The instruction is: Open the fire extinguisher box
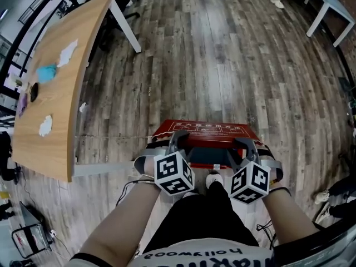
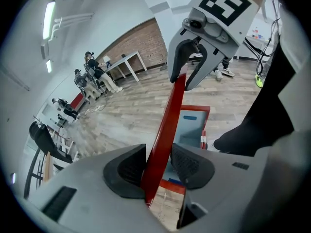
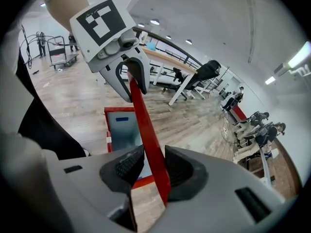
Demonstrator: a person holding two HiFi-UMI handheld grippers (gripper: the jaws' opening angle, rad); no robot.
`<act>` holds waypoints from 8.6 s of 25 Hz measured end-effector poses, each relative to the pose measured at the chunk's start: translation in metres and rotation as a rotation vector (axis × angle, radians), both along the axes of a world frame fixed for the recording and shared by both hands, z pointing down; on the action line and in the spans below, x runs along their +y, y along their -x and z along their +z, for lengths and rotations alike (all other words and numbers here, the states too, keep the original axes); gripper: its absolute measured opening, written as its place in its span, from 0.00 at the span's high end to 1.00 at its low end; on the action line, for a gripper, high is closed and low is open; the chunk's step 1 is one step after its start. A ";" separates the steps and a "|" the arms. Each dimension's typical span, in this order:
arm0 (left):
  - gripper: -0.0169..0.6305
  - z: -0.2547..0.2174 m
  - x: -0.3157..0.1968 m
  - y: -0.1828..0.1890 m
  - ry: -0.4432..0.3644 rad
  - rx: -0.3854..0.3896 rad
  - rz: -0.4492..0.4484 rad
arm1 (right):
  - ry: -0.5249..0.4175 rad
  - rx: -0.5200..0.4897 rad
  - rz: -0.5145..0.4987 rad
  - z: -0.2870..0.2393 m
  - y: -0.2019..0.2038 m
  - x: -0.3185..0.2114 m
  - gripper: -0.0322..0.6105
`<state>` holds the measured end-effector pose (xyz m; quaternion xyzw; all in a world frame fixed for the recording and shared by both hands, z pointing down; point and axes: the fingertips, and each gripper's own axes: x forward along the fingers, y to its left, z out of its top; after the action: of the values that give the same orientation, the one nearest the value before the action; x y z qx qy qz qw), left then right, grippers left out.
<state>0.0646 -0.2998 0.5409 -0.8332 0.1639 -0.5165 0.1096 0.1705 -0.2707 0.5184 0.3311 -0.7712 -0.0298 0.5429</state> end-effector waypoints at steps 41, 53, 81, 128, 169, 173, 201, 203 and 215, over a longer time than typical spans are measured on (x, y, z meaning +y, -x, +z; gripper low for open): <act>0.74 -0.012 -0.080 -0.018 0.023 -0.009 0.000 | 0.170 -0.065 -0.032 -0.015 -0.020 -0.080 0.76; 0.76 -0.009 -0.114 -0.024 0.019 0.027 0.041 | 0.134 -0.063 0.054 -0.012 -0.025 -0.115 0.76; 0.81 0.009 -0.157 -0.027 0.032 -0.009 0.073 | 0.037 -0.046 0.082 0.001 -0.030 -0.157 0.78; 0.79 0.065 -0.207 -0.039 0.149 -0.011 0.198 | -0.174 -0.063 0.168 0.054 -0.045 -0.226 0.80; 0.78 0.001 -0.169 -0.009 -0.165 0.201 -0.164 | -0.205 -0.001 0.128 0.001 -0.042 -0.188 0.80; 0.78 -0.038 -0.167 -0.008 -0.080 0.347 -0.277 | -0.094 -0.194 0.231 -0.035 -0.034 -0.178 0.84; 0.94 -0.372 -0.038 -0.027 0.079 1.096 -0.195 | -0.136 -0.861 0.050 -0.335 0.026 -0.058 0.94; 0.94 -0.368 -0.038 -0.030 0.082 1.081 -0.203 | -0.112 -0.902 0.070 -0.331 0.019 -0.056 0.94; 0.94 -0.359 -0.044 -0.036 0.132 1.102 -0.222 | -0.069 -1.051 0.087 -0.326 0.012 -0.053 0.94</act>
<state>0.1006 -0.3436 0.1823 -0.9626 0.2512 -0.0229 -0.0994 0.1587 -0.3242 0.1921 0.3509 -0.9234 0.1375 0.0727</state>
